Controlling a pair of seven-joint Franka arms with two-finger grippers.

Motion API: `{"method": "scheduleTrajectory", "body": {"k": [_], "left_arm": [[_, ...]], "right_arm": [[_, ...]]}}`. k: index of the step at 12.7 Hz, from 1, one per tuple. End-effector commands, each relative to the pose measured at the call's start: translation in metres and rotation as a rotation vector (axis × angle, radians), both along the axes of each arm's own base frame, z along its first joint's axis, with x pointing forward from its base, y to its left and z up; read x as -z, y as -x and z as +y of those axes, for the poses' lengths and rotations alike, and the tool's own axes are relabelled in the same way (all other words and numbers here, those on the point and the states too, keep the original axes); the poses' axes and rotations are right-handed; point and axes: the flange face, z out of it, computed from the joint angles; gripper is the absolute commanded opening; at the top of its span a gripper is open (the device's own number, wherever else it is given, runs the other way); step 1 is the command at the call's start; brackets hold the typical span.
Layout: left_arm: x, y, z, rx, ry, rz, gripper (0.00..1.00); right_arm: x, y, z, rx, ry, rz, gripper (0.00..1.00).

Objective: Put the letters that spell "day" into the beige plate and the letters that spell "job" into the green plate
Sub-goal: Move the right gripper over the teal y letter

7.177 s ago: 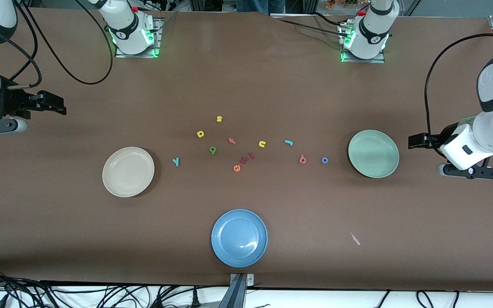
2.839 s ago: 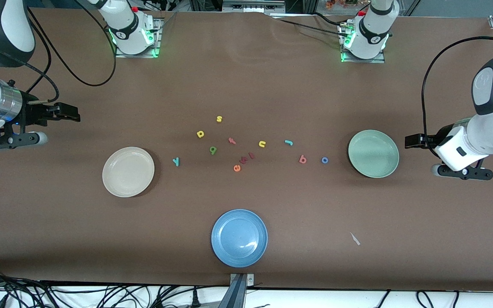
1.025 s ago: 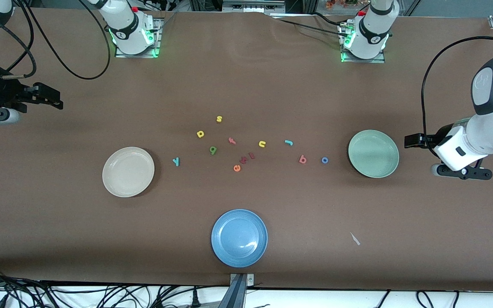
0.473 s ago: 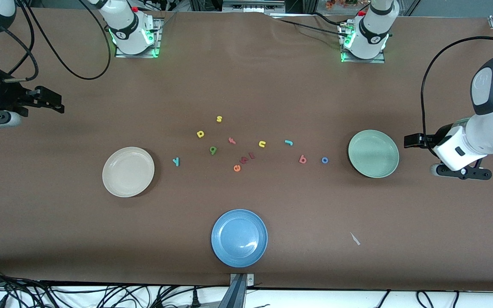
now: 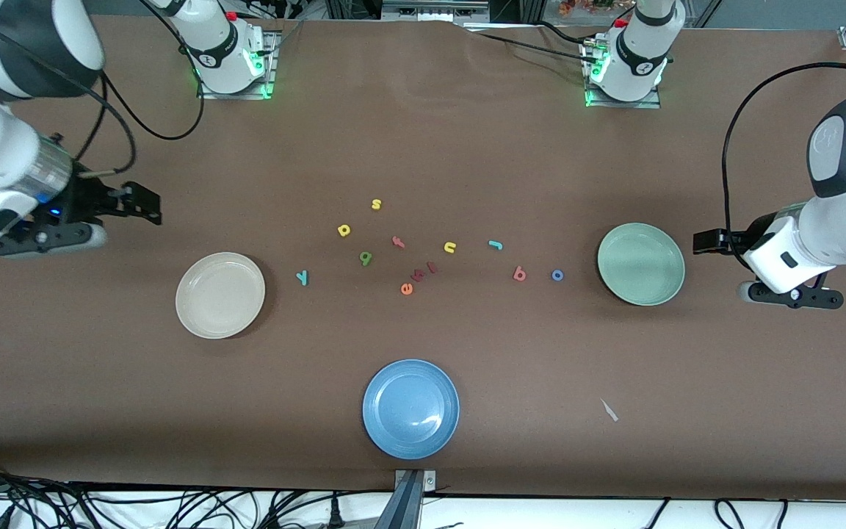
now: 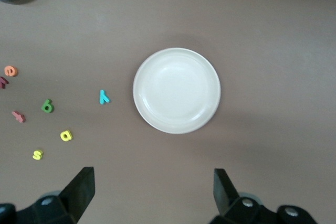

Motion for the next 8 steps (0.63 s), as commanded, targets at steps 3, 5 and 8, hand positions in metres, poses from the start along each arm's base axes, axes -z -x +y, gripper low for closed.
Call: {"method": "scheduleTrajectory", "body": {"k": [3,5,8], "left_arm": [[-0.005,0.002,-0.002,-0.001,0.03,0.006,1.0],[-0.005,0.002,-0.002,-0.002,0.03,0.006,1.0],[-0.005,0.002,-0.002,-0.002,0.03,0.006,1.0]], "right_arm": [[0.052,-0.027,0.058,-0.03,-0.082,-0.031,1.0],[0.076,-0.04,0.077,-0.054,-0.086,-0.022,1.0],[0.119,-0.049,0.101,-0.09,-0.079,-0.005,1.0]]}}
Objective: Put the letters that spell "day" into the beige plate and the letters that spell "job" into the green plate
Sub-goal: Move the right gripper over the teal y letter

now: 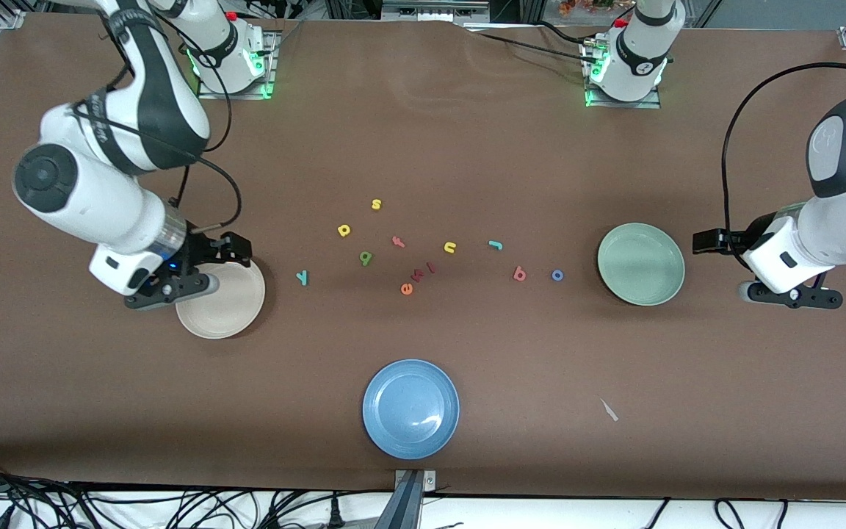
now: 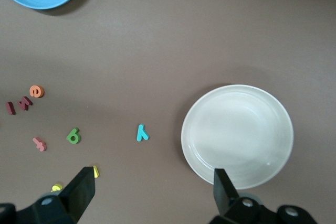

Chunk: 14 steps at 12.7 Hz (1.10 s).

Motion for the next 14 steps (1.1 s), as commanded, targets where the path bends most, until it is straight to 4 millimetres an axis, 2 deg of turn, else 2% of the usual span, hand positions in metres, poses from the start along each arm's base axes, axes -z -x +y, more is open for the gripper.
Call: {"method": "scheduleTrajectory", "body": {"k": [1,4,6,10,14], "left_arm": [[-0.005,0.002,-0.003,0.0,0.03,0.005,1.0],[-0.005,0.002,-0.003,0.0,0.03,0.005,1.0],[-0.005,0.002,-0.003,0.0,0.03,0.005,1.0],[-0.002,0.002,-0.002,-0.002,0.03,0.01,1.0],[-0.004,0.002,-0.002,-0.001,0.031,0.005,1.0]], "right_arm": [[0.032,-0.014,0.022,-0.025,-0.012,-0.007,1.0],[0.072,-0.019,0.041,-0.048,-0.002,-0.023,1.0],[0.093,-0.013,0.054,-0.062,0.013,0.006,1.0],[0.136,-0.009,0.057,-0.081,0.042,0.034,1.0],[0.167,0.002,0.056,-0.081,0.037,0.012,1.0]]}}
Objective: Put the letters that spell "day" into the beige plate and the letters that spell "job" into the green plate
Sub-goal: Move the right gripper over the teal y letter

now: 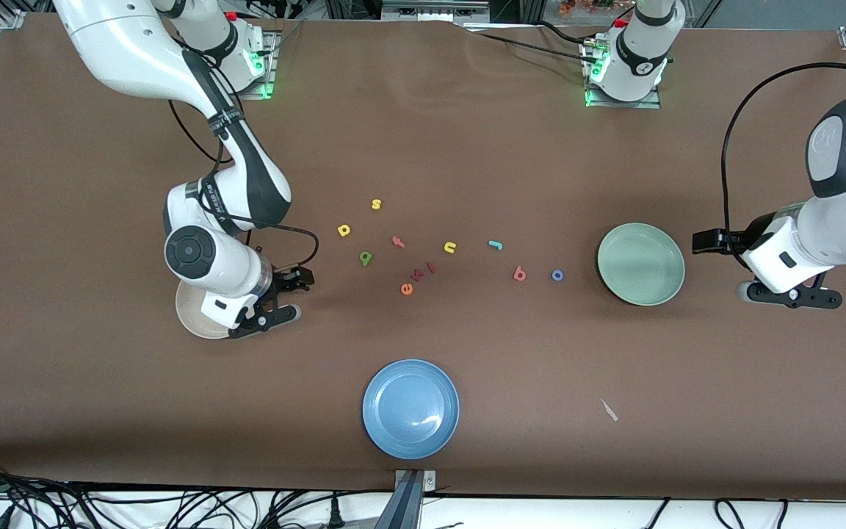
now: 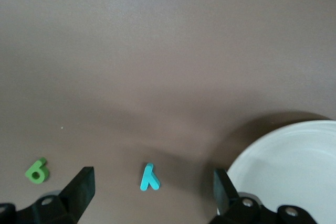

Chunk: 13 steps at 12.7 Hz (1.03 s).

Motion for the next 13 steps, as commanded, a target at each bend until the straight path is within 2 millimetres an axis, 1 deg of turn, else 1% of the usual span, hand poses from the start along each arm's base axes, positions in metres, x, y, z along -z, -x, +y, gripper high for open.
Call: {"method": "scheduleTrajectory", "body": {"k": [1,3,6,7,8,11,12,13], "left_arm": [[-0.004,0.002,-0.001,-0.001,0.031,0.006,1.0],[-0.005,0.002,-0.002,-0.001,0.03,0.005,1.0],[-0.004,0.002,-0.002,-0.001,0.03,0.006,1.0],[-0.004,0.002,-0.002,-0.003,0.03,0.006,1.0],[-0.005,0.002,-0.003,-0.003,0.029,0.005,1.0],[-0.006,0.002,-0.002,-0.003,0.03,0.003,1.0],[-0.005,0.002,-0.003,-0.003,0.029,0.005,1.0],[-0.006,0.002,-0.003,-0.003,0.029,0.003,1.0]], "right_arm": [[0.015,0.01,0.001,-0.002,0.008,-0.029,1.0],[0.027,0.015,0.0,-0.003,0.007,-0.03,1.0],[0.059,0.036,-0.004,-0.002,-0.001,-0.06,1.0],[0.065,0.041,-0.006,-0.002,-0.003,-0.067,1.0],[0.07,0.046,-0.006,-0.003,-0.003,-0.066,1.0],[0.073,0.051,-0.008,-0.003,0.001,-0.056,1.0],[0.075,0.055,-0.004,-0.009,0.002,-0.053,1.0],[0.075,0.055,-0.005,-0.008,0.003,-0.053,1.0]]}}
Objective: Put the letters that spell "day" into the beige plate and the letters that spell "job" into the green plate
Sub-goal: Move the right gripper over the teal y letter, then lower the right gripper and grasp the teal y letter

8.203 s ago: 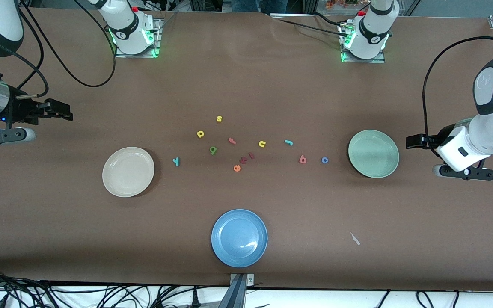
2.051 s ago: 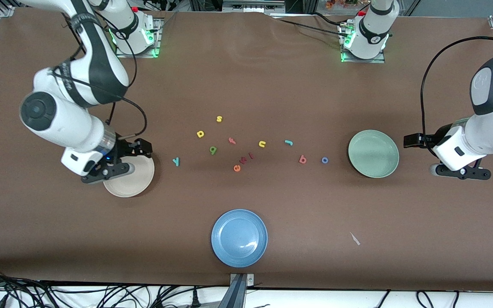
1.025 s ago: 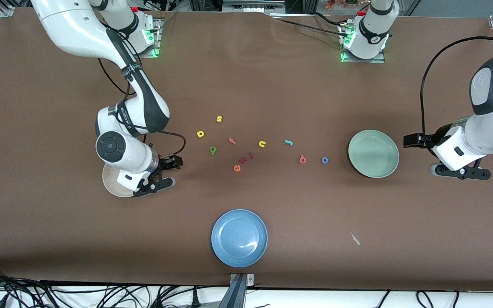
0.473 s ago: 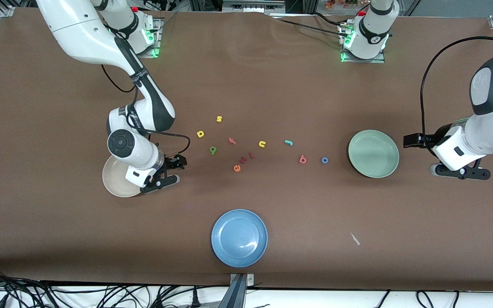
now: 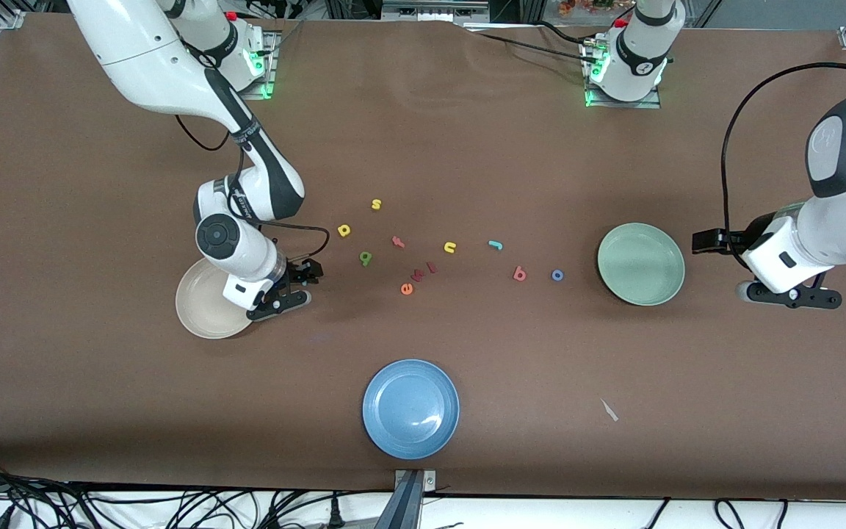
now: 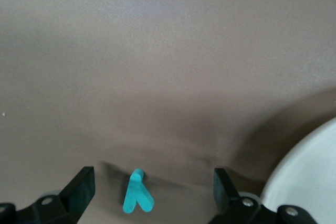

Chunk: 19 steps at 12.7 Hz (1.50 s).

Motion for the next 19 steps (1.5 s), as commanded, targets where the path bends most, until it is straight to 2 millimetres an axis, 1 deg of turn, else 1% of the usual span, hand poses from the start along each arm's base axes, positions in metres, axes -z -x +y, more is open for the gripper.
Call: {"method": "scheduleTrajectory", "body": {"k": [1,3,4,6,7,9,11,12,13,14,15,16,17,19], "left_arm": [[-0.006,0.002,-0.002,-0.005,0.03,0.002,1.0],[-0.005,0.002,-0.004,-0.006,0.029,0.003,1.0],[-0.005,0.002,-0.004,-0.012,0.026,0.003,1.0],[-0.005,0.002,-0.004,-0.01,0.026,0.005,1.0],[-0.004,0.002,-0.004,-0.011,0.027,0.005,1.0],[-0.004,0.002,-0.003,-0.012,0.027,0.005,1.0],[-0.004,0.002,-0.003,-0.012,0.027,0.005,1.0],[-0.005,0.002,-0.003,-0.012,0.027,0.003,1.0],[-0.004,0.002,-0.005,-0.011,0.028,0.005,1.0],[-0.001,0.001,-0.006,-0.015,0.026,0.009,1.0],[0.001,0.001,-0.012,-0.004,0.025,0.013,1.0],[0.0,0.001,-0.013,-0.004,0.024,0.011,1.0],[-0.001,0.001,-0.013,-0.004,0.024,0.01,1.0],[0.003,0.001,-0.014,-0.002,0.024,0.016,1.0]], "right_arm": [[-0.003,0.009,0.003,-0.009,0.013,-0.011,1.0],[-0.002,0.012,0.006,-0.013,0.013,-0.011,0.99],[0.0,0.014,0.007,-0.015,0.014,-0.008,0.97],[0.001,0.017,0.006,-0.015,0.016,-0.004,0.85],[0.0,0.018,0.005,-0.014,0.017,-0.004,0.77],[-0.002,0.02,0.003,-0.014,0.019,-0.004,0.67],[-0.003,0.021,0.002,-0.014,0.02,-0.003,0.63],[-0.001,0.022,0.001,-0.013,0.022,0.001,0.58],[-0.004,0.022,0.001,-0.013,0.021,-0.003,0.58],[-0.005,0.022,0.001,-0.015,0.021,-0.004,0.54],[-0.005,0.023,0.001,-0.013,0.022,-0.002,0.53],[-0.006,0.023,0.001,-0.013,0.021,-0.004,0.51],[-0.006,0.023,0.001,-0.013,0.021,-0.004,0.5],[-0.006,0.023,0.001,-0.013,0.021,-0.004,0.44]]}}
